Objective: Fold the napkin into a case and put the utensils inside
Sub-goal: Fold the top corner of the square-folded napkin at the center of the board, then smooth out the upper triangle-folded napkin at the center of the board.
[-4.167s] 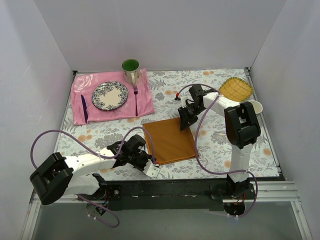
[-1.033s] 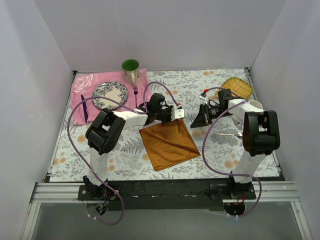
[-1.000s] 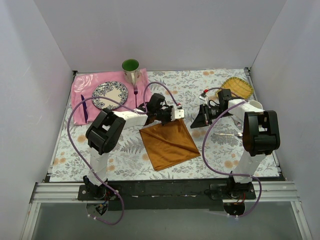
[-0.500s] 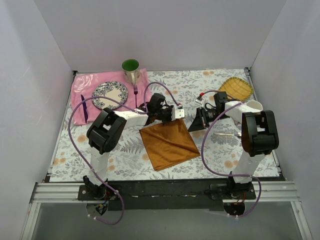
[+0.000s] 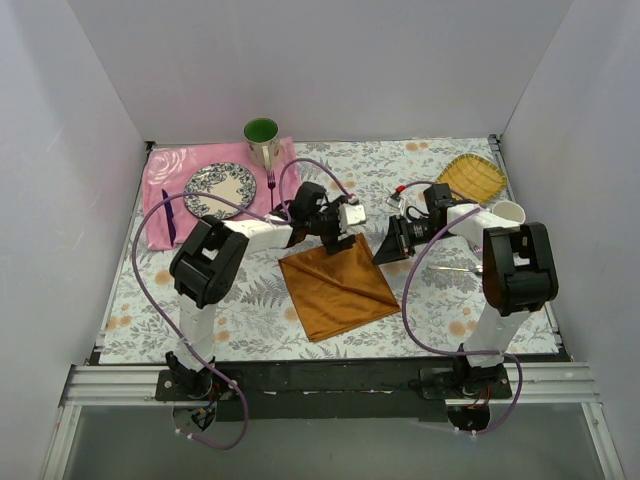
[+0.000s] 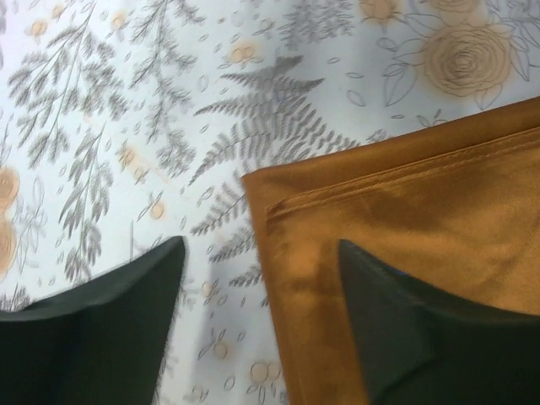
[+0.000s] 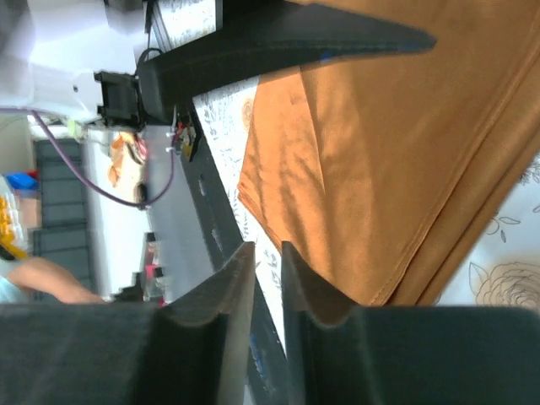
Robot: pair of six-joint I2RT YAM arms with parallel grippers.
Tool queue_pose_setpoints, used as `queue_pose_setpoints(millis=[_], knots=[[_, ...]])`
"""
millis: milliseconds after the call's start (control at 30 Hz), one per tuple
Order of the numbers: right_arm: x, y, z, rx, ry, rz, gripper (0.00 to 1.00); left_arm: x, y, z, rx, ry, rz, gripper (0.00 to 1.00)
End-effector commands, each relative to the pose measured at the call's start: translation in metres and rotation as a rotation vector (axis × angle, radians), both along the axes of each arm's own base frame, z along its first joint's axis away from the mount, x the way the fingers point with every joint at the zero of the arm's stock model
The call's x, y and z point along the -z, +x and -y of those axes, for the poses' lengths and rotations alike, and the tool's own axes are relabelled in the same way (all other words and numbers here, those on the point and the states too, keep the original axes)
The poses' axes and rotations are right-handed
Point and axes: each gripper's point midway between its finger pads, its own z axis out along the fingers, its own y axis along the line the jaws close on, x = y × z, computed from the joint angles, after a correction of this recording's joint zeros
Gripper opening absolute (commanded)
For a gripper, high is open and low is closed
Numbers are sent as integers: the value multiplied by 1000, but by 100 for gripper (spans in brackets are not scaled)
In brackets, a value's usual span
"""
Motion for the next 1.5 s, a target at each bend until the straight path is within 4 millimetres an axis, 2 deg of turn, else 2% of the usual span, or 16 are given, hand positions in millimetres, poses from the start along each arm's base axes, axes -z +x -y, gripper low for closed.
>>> queue_pose_setpoints(millis=[0,67,133,167,200,300,333,400,433,500,633,767,867,900,1133,1467], knots=[[-47,1,-8,-1,126,182,43,-108,45,-43,-243,-204,-114,84],[-54,-2,-14,-5,134,218,56,-126,31,-57,-229,-279,-297,93],[-59,-5,-20,-35,129,257,59,-142,22,-87,-304,-357,-520,97],[-57,-11,-29,-80,131,273,58,-148,21,-104,-323,-398,-593,96],[-51,-15,-34,-97,121,244,54,-150,-9,-103,-253,-447,-799,92],[-40,-23,-51,-154,120,210,45,-164,-37,-107,-193,-534,-983,84],[-38,-22,-56,-164,120,224,43,-151,-56,-108,-255,-548,-1179,83],[-29,-33,-66,-180,115,166,38,-160,-65,-108,-236,-633,-1160,79],[-28,-30,-72,-183,135,200,36,-145,-80,-110,-299,-651,-1329,76],[-16,-43,-79,-179,122,138,29,-139,-83,-108,-298,-680,-1347,73],[2,-40,-86,-170,114,127,21,-122,-94,-95,-308,-673,-1407,69],[26,-41,-85,-166,86,88,16,-104,-100,-77,-321,-642,-1446,86],[40,-39,-82,-156,62,67,14,-87,-104,-67,-326,-627,-1468,90],[49,-37,-80,-153,45,54,10,-74,-106,-62,-326,-609,-1490,95],[70,-33,-71,-119,0,7,6,-55,-109,-49,-333,-591,-1517,97],[96,-35,-55,-92,-83,-62,3,-28,-97,-62,-413,-605,-1548,96]])
